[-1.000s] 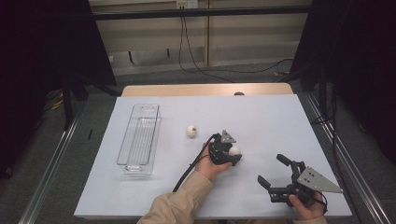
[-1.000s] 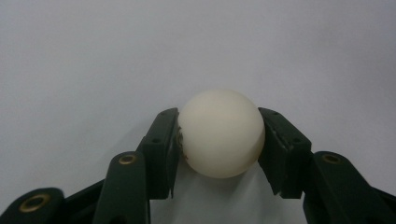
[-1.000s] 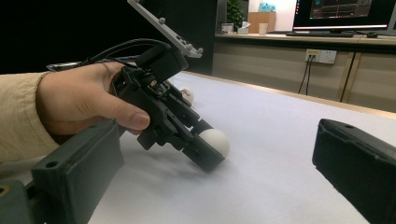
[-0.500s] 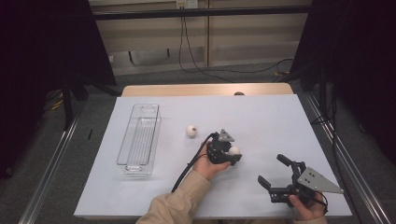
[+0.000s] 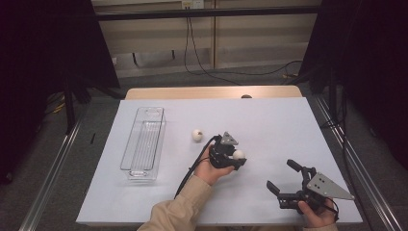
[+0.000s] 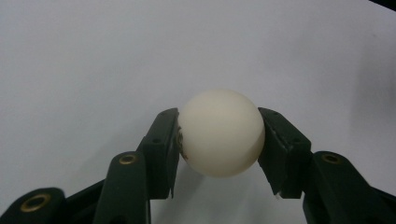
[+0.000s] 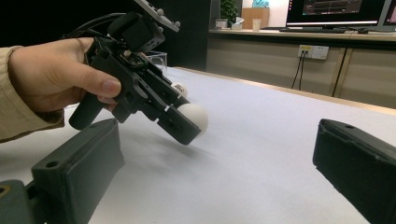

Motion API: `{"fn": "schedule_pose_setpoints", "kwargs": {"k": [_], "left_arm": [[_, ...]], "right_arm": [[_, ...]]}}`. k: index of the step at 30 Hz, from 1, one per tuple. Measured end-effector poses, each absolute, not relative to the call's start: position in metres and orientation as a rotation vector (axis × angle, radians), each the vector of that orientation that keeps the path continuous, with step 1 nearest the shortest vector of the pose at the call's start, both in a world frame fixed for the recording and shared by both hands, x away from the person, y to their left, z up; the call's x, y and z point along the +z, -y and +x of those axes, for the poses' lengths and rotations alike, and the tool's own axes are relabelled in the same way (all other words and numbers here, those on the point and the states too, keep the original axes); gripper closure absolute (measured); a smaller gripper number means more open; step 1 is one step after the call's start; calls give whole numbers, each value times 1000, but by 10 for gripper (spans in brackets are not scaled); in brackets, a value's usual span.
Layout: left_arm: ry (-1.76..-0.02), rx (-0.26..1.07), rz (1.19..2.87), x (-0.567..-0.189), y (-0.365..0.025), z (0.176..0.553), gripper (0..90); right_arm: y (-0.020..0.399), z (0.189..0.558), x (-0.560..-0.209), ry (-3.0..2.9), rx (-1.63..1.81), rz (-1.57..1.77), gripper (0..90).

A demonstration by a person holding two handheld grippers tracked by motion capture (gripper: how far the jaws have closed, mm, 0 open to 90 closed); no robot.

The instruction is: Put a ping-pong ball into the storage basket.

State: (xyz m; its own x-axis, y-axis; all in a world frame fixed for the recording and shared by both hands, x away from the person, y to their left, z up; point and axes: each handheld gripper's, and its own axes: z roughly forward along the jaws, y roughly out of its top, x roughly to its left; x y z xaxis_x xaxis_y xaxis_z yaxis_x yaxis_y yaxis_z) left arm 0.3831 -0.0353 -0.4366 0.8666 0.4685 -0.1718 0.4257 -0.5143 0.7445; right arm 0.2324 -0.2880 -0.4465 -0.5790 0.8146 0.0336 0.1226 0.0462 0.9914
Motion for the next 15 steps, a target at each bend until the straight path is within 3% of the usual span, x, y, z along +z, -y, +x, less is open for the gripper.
{"fn": "schedule_pose_setpoints", "kwargs": {"k": [15], "left_arm": [[-656,64,2158,-427,20,387,511]], "right_arm": [[289,233,-446,-1767,1585,945,7]]}}
